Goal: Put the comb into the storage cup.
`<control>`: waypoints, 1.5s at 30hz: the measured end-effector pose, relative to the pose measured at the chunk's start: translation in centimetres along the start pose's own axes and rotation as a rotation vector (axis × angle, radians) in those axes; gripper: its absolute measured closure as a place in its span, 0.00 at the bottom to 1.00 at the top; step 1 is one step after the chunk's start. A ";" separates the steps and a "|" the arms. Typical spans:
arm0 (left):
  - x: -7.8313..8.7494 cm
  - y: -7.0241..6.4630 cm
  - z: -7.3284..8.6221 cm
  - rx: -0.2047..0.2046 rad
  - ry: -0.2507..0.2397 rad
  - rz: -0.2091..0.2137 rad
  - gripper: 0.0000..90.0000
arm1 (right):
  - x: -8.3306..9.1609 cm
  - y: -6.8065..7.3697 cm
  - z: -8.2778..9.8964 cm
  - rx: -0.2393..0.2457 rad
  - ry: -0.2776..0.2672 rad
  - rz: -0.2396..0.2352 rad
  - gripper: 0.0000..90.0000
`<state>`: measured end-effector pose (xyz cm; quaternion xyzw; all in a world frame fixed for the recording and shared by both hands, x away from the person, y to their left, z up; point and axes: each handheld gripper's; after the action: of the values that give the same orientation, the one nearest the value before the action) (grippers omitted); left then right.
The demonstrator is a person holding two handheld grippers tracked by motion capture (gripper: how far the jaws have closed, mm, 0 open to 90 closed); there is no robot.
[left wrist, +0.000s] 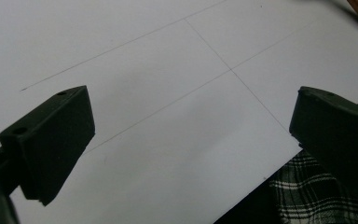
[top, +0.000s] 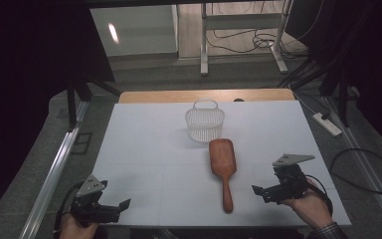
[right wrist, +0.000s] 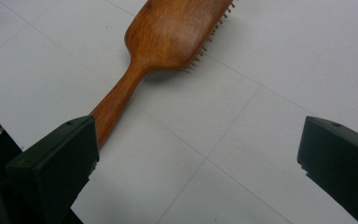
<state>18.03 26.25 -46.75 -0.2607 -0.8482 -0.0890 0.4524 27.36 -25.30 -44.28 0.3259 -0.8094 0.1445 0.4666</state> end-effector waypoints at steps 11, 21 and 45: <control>0.0 -0.1 0.0 -0.011 0.001 -0.005 0.01 | -1.2 0.7 -1.5 0.040 0.017 -0.014 0.00; 0.0 -0.2 0.0 -0.017 0.001 -0.010 0.01 | -2.0 1.7 -2.8 0.086 0.036 -0.028 0.00; -0.1 -0.3 0.0 -0.021 0.007 -0.016 0.01 | -4.5 3.7 -5.2 0.152 0.051 -0.082 0.00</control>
<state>17.94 26.00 -46.75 -0.2581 -0.8478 -0.1023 0.4518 29.97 -17.95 -45.11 0.3896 -0.7700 0.1943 0.4664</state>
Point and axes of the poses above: each handheld gripper's, and its own axes: x roughly backward along the jaws, z roughly out of its underside, y roughly to its left, and after that the axes turned 9 degrees about y, right-handed
